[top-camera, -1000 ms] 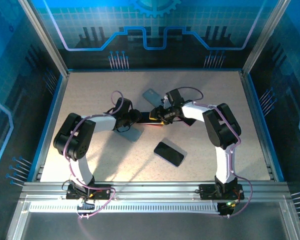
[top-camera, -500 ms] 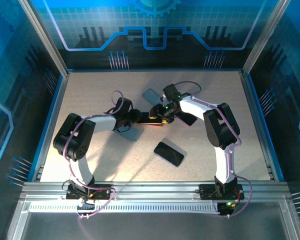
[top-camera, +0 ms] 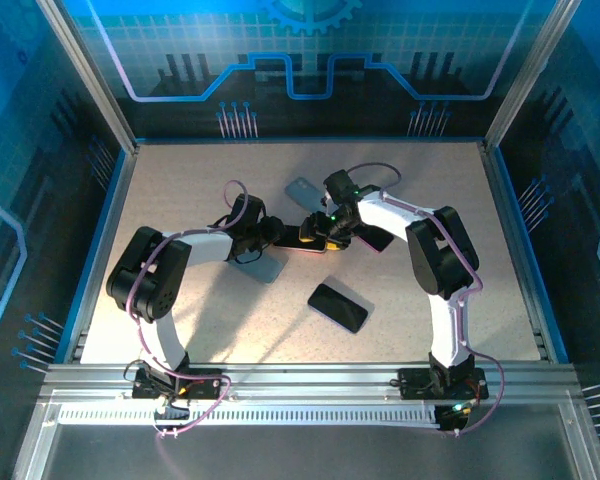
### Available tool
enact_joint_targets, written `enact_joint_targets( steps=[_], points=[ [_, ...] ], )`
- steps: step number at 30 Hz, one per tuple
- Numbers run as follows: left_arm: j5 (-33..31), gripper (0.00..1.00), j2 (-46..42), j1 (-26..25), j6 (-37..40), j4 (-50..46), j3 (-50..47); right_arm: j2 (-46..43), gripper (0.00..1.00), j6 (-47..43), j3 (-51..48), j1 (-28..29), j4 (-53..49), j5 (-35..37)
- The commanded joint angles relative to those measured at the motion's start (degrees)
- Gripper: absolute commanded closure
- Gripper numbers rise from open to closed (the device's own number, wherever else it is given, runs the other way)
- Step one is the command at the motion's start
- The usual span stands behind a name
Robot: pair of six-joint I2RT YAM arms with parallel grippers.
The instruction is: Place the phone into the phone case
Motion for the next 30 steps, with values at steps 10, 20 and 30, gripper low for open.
enact_joint_targets(
  steps=[10,20,30],
  points=[
    [1.36,0.63,-0.32,-0.29,0.45,1.91,-1.05,-0.8,0.25,-2.72,1.58,0.97,-4.06,2.39],
    [0.95,0.63,-0.86,-0.33,0.45,1.67,-1.45,-3.45,0.23,-3.6,1.76,1.06,-5.45,2.52],
    [0.22,0.63,-2.12,-0.38,0.8,0.36,-1.79,-8.52,0.5,-5.58,-4.2,1.06,-2.05,3.51]
  ],
)
